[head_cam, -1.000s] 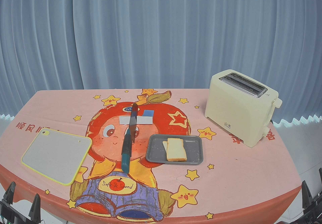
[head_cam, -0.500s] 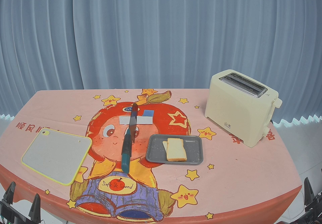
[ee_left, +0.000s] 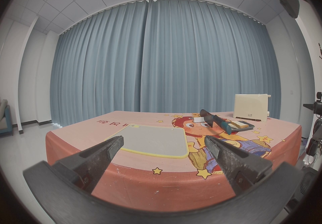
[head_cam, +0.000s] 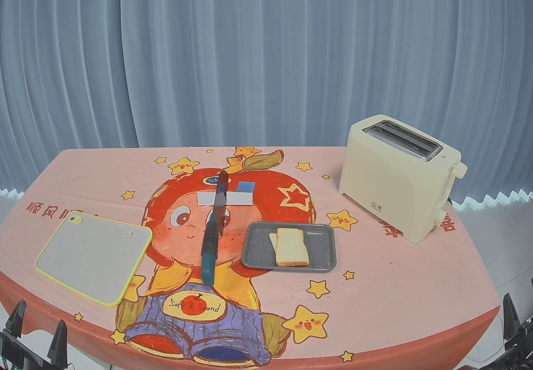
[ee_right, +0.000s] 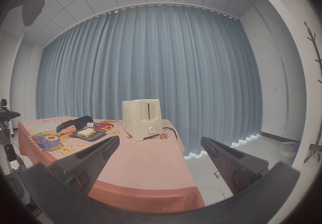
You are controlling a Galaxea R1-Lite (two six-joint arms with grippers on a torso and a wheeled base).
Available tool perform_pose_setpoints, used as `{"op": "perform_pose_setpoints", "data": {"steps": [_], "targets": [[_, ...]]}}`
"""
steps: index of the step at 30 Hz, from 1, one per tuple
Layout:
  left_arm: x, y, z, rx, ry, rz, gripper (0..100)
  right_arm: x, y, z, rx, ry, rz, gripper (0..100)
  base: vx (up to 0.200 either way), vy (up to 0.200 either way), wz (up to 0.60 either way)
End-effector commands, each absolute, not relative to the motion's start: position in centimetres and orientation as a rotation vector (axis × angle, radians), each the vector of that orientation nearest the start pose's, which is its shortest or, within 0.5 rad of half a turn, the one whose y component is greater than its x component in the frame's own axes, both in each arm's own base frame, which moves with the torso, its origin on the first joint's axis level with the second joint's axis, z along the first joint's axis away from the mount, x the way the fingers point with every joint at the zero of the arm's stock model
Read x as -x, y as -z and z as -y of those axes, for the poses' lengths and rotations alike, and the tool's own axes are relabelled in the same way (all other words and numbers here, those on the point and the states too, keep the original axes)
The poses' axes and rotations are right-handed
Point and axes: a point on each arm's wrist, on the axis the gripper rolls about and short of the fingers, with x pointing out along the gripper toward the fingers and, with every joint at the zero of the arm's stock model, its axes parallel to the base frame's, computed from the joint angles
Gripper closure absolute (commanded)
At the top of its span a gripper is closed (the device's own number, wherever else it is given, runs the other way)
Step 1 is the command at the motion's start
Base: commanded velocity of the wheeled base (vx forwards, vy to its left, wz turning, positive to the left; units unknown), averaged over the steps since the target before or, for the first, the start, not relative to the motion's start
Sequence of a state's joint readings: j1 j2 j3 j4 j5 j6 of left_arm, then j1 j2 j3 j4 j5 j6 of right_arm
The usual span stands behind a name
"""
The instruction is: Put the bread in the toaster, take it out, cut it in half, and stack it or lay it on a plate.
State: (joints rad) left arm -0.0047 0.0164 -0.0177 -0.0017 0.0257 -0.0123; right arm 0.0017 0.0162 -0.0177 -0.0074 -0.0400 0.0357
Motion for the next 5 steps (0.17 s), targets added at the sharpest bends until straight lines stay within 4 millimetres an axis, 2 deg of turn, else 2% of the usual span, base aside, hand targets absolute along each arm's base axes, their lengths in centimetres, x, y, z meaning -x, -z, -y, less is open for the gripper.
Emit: {"op": "perform_pose_setpoints", "data": {"steps": [1,5], "targets": [[2.13,-7.61,-0.07,0.012,-0.022,-0.018,0,2.28,-7.63,0.10,-0.035,0.037,0.008,0,0.000,0.000,0.00],[2.13,-7.61,-0.07,0.012,-0.022,-0.018,0,2.28,-7.63,0.10,-0.035,0.037,0.008,0,0.000,0.000,0.00]]}}
